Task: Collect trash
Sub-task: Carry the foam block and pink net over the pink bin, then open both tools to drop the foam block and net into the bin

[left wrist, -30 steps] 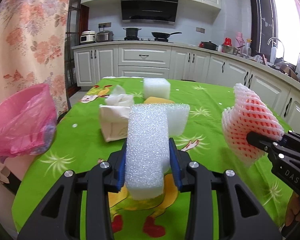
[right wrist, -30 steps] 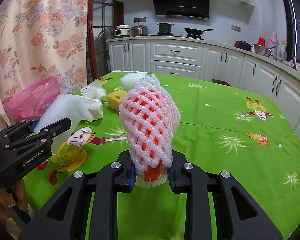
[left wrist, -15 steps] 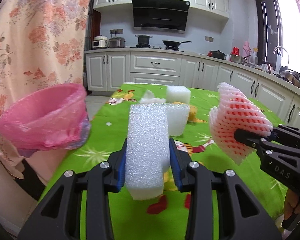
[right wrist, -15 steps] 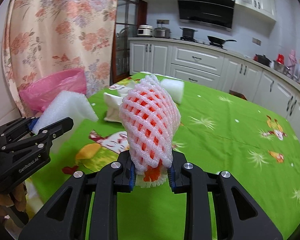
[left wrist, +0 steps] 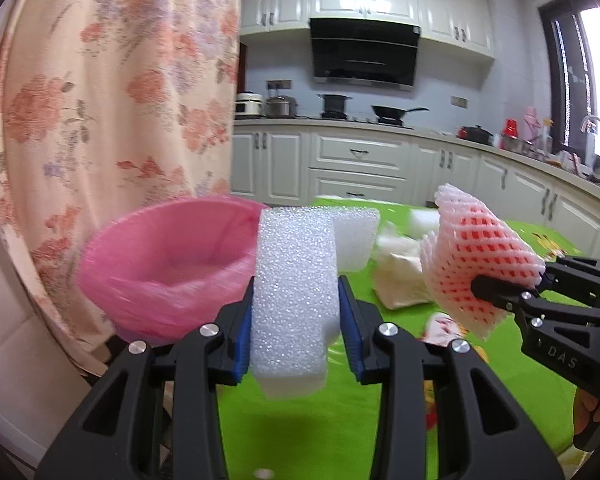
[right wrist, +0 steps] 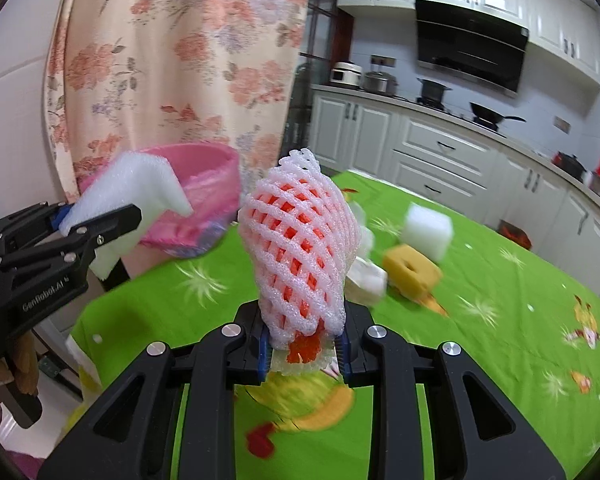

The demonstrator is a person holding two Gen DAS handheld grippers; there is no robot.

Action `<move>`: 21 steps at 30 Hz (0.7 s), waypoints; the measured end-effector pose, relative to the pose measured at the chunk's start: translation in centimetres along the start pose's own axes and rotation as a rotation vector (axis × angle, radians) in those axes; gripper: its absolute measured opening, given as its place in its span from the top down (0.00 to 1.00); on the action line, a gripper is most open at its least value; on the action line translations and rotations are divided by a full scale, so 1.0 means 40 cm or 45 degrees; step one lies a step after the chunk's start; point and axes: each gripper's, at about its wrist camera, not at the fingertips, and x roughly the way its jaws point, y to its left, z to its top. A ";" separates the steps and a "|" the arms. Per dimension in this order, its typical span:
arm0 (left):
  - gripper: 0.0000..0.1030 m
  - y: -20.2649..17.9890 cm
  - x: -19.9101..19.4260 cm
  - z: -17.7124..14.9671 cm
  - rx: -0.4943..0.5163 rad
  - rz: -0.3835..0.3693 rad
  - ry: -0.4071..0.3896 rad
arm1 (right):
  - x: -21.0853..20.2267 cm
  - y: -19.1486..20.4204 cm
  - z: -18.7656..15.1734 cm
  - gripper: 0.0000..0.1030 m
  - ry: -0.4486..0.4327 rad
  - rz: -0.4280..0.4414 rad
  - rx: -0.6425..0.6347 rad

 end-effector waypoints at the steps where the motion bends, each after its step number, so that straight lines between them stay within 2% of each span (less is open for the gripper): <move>1: 0.64 0.017 0.000 0.007 -0.003 0.014 -0.004 | 0.005 0.008 0.009 0.75 -0.003 0.015 0.000; 10: 0.64 0.191 0.046 0.084 -0.051 0.136 0.014 | 0.089 0.087 0.138 0.74 -0.032 0.212 0.030; 16: 0.64 0.294 0.107 0.144 -0.098 0.163 0.053 | 0.159 0.147 0.222 0.74 -0.027 0.292 0.030; 21: 0.64 0.355 0.157 0.161 -0.127 0.203 0.078 | 0.231 0.178 0.283 0.74 -0.003 0.337 0.060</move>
